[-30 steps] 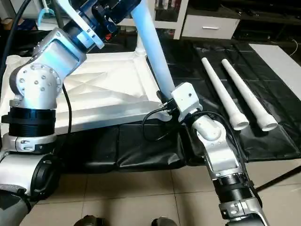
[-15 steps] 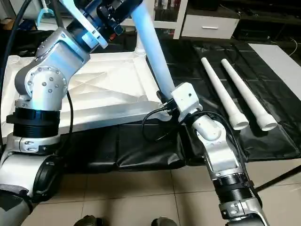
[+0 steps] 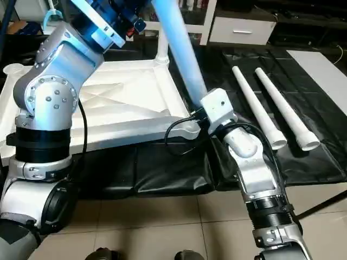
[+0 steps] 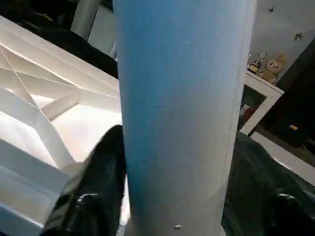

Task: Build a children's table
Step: Insert table leg to table base

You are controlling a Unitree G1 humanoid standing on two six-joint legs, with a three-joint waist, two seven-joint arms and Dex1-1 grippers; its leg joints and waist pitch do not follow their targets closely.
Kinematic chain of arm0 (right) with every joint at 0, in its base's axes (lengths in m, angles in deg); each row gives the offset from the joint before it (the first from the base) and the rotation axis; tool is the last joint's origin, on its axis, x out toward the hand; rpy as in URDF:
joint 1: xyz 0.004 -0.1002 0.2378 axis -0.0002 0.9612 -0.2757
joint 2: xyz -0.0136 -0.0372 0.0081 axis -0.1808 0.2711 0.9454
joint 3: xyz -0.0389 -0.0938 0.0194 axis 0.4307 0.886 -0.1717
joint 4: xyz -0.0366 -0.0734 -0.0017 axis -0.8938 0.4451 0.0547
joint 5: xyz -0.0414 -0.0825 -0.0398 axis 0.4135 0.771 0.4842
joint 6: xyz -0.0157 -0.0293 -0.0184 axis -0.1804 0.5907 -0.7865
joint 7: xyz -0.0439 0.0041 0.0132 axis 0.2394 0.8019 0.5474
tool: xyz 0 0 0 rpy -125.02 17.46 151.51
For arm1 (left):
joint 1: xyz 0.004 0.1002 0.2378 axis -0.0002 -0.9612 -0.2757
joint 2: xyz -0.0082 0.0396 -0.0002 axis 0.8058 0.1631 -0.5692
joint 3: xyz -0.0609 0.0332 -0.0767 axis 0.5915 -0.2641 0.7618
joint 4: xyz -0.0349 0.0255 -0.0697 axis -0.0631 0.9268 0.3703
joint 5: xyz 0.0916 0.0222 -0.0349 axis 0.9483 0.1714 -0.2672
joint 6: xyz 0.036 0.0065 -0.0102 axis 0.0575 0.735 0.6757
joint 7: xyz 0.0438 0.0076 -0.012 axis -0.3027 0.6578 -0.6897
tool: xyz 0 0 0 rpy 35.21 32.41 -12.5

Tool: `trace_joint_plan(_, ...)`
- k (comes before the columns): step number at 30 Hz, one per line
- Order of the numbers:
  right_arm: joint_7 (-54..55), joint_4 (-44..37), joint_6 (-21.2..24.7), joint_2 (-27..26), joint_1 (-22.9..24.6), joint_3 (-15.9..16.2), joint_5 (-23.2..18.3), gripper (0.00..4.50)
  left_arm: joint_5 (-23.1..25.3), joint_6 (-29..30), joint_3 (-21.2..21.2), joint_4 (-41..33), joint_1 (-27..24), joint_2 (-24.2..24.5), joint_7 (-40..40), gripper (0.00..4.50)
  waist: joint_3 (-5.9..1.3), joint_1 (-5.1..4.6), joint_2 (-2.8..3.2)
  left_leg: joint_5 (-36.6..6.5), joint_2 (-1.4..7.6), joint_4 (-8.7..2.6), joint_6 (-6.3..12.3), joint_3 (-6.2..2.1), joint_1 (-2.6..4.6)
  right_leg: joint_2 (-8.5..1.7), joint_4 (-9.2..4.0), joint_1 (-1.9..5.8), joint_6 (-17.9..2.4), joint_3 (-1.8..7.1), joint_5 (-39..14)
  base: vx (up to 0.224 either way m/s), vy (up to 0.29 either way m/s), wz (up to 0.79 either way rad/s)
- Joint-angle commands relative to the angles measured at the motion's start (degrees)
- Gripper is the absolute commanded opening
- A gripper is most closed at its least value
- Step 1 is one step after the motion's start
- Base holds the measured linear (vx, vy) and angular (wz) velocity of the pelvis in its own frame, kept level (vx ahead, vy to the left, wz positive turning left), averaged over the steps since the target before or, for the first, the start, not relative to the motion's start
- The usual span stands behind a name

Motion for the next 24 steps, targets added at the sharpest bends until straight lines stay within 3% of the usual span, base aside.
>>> trace_joint_plan(1, 0.6, 0.5, 0.6, 0.7, -0.6, -0.6, 0.9, 3.3, 0.3, -0.6, -1.0, -1.4, 0.0, 0.0, 0.5, 1.47, -4.82, 0.01, -0.18, -8.7, 0.5, -3.42, 1.47, -0.23, 1.36, -1.66, -3.68, 3.15, -12.0, 1.51, -3.7, 0.0, 0.0, 0.0)
trace_joint_plan(7, -0.1, 0.9, 0.6, 1.2, -1.1, 0.4, 2.2, 3.39, 1.7, -1.3, -1.6, -2.1, -0.1, -0.2, 0.4, 1.47, -5.0, 0.03, -0.08, -7.0, 0.47, -3.28, 1.91, -0.21, 1.3, -1.57, -3.4, 3.28, -12.4, 1.51, -0.5, 0.0, 0.0, 0.0)
trace_joint_plan(12, -0.7, -0.4, 0.9, 0.7, -0.5, 1.4, 2.6, 3.39, 4.3, -3.5, -2.9, -1.5, 0.3, 0.4, 1.3, 1.47, -5.02, 0.01, -0.08, -7.3, 0.52, -3.28, 2.18, -0.23, 1.34, -1.63, -3.44, 3.28, -12.6, 1.51, -1.0, 0.0, 0.0, 0.0)
trace_joint_plan(24, -0.5, 0.9, 0.3, 1.1, -1.7, 0.7, 3.3, 3.39, 4.5, -2.6, -4.4, -1.9, -0.1, 1.2, 4.0, 1.47, -5.04, 0.04, -0.06, -7.1, 0.53, -3.27, 1.99, -0.23, 1.38, -1.65, -3.27, 3.33, -13.0, 1.54, -0.6, 0.0, 0.0, 0.0)
